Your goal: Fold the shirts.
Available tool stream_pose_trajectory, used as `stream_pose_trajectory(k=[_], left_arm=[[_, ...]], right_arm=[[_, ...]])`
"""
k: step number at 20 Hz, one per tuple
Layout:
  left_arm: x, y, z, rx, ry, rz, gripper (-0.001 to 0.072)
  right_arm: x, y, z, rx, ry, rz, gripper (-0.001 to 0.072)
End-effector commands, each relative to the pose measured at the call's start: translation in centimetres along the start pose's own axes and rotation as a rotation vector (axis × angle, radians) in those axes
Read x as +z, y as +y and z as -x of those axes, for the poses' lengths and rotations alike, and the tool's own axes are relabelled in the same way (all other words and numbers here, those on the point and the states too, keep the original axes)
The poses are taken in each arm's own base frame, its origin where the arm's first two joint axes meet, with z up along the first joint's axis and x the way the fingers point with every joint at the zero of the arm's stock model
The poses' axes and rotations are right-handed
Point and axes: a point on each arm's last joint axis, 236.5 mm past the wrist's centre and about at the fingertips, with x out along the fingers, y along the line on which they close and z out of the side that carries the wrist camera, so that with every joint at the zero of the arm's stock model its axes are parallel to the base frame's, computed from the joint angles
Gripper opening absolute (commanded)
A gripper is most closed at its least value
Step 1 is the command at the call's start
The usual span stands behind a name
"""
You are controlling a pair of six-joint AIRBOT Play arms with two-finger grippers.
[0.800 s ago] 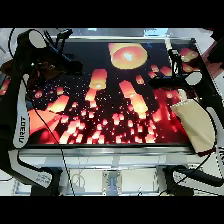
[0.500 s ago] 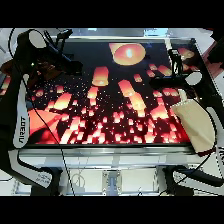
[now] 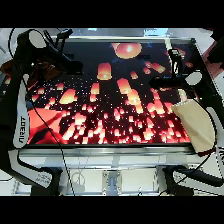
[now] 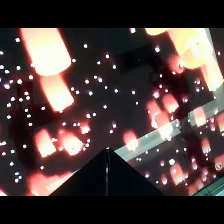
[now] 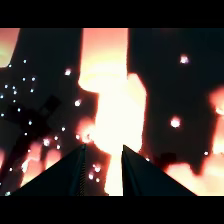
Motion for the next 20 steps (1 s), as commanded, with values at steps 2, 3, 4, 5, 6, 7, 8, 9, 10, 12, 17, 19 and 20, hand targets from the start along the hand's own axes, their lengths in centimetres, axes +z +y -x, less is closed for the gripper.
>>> stream_pose_trajectory(k=[2,3,4,5,6,7,8,9,10,12,17,19,20], left_arm=[[1.9,2.6,0.3,0.114,-0.077,-0.064,0.0024],[2.1,5.2,0.7,0.226,-0.080,-0.081,0.0132],[1.9,8.8,1.8,0.386,-0.066,-0.095,0.0372],[1.7,12.5,3.7,0.560,-0.048,-0.099,0.0586],[1.6,16.3,6.4,0.742,-0.041,-0.088,0.0682],[1.5,19.2,8.9,0.860,-0.080,-0.006,0.0682],[1.2,21.5,10.5,0.912,-0.124,0.085,0.0682],[0.4,24.0,12.0,0.944,-0.148,0.170,0.0682],[-0.9,26.3,13.2,0.965,-0.158,0.255,0.0681],[-5.1,31.1,15.5,1.003,-0.144,0.467,0.0682],[-17.9,37.4,15.3,0.863,0.062,0.907,0.0682],[-21.2,38.6,14.7,0.794,0.108,1.019,0.0682],[-22.3,39.1,14.3,0.764,0.122,1.056,0.0681]], right_arm=[[0.1,0.1,0.0,0.003,-0.003,-0.004,0.0270],[0.1,0.2,0.0,0.010,-0.004,-0.010,0.0270],[0.1,0.4,0.0,0.016,-0.004,-0.014,0.0270],[0.0,0.4,0.0,0.018,0.000,-0.015,0.0270],[0.0,0.4,0.0,0.017,0.002,-0.013,0.0271],[-0.1,0.4,0.0,0.017,0.002,-0.013,0.0270],[-0.1,0.4,0.0,0.015,0.004,-0.011,0.0271],[-0.2,0.4,0.0,0.015,0.009,-0.009,0.0271],[-0.3,0.4,0.0,0.014,0.013,-0.007,0.0271],[-0.6,0.3,0.0,0.014,0.024,-0.002,0.0271],[-0.7,0.2,0.0,0.007,0.030,0.005,0.0272],[-0.8,0.2,0.0,0.008,0.035,0.006,0.0272],[-0.9,0.3,0.0,0.010,0.038,0.005,0.0272]])
